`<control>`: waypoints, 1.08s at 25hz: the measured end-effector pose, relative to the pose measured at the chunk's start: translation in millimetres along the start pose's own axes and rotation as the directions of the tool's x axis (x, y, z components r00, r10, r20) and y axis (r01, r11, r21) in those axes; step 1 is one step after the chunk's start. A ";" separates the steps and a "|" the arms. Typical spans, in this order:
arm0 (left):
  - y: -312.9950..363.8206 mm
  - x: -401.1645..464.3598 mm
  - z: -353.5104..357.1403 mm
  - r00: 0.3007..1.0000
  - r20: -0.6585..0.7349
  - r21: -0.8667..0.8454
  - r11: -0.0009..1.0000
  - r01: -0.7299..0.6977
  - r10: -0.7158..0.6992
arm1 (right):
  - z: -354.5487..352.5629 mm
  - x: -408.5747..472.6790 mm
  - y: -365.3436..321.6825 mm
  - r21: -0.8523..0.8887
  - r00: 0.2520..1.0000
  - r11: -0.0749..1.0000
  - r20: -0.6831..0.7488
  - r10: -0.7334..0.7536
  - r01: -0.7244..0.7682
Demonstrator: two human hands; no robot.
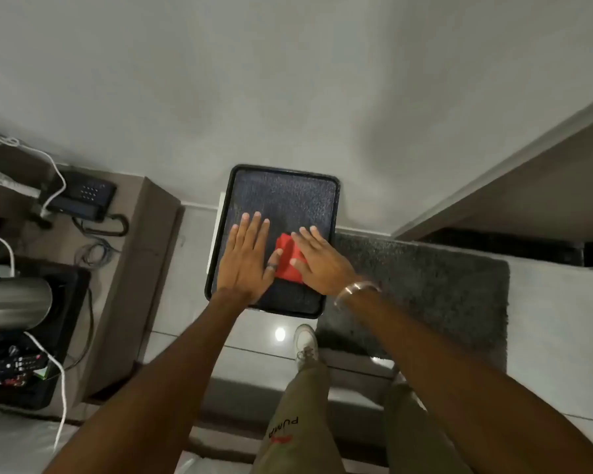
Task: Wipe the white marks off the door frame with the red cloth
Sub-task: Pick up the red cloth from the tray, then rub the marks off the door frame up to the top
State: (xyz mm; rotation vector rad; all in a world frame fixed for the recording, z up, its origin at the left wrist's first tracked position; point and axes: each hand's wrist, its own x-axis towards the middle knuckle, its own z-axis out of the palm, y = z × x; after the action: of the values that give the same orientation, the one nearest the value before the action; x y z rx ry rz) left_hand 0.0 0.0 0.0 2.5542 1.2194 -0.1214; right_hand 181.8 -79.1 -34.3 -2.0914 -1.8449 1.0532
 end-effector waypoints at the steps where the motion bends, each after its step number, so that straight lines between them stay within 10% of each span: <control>1: -6.3 2.3 10.0 1.000 0.007 0.014 1.000 0.014 -0.014 | 14.9 8.5 -1.4 -0.050 1.000 0.999 0.015 -0.008 0.009; 10: -8.6 4.4 19.5 0.999 0.026 -0.002 1.000 0.022 -0.021 | 48.7 28.0 -27.6 -0.352 0.986 0.926 0.051 0.162 -0.134; 13: 7.5 10.5 -14.0 0.998 -0.049 -0.026 0.998 -0.049 0.048 | 2.6 27.4 -36.1 0.138 0.948 0.939 0.016 0.316 -0.316; 16: 34.2 27.5 -62.0 0.984 -0.148 -0.045 0.993 -0.110 0.102 | -57.5 0.0 -39.2 0.822 0.859 0.452 0.083 0.505 -0.346; 18: 67.3 44.0 -104.5 0.957 -0.241 -0.044 0.983 -0.177 0.162 | -108.6 -30.7 -35.3 0.982 0.818 0.035 0.136 0.559 -0.188; 21: 128.7 71.0 -169.9 0.872 -0.394 0.013 0.951 -0.310 0.290 | -190.1 -86.3 -25.8 0.946 0.775 -0.280 0.052 0.630 0.164; 24: 195.6 91.5 -234.5 0.748 -0.518 0.121 0.901 -0.416 0.415 | -266.2 -149.6 -10.8 0.857 0.654 -0.286 -0.077 0.753 0.430; 27: 259.6 103.4 -287.6 0.605 -0.607 0.227 0.841 -0.491 0.516 | -330.3 -212.4 10.6 0.787 0.376 -0.034 -0.256 0.890 0.616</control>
State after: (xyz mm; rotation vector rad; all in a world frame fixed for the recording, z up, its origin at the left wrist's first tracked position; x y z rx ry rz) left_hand 249.8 12.8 313.4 2.9618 0.5792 0.9648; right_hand 387.6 -170.2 287.7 -1.1517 0.2707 0.4844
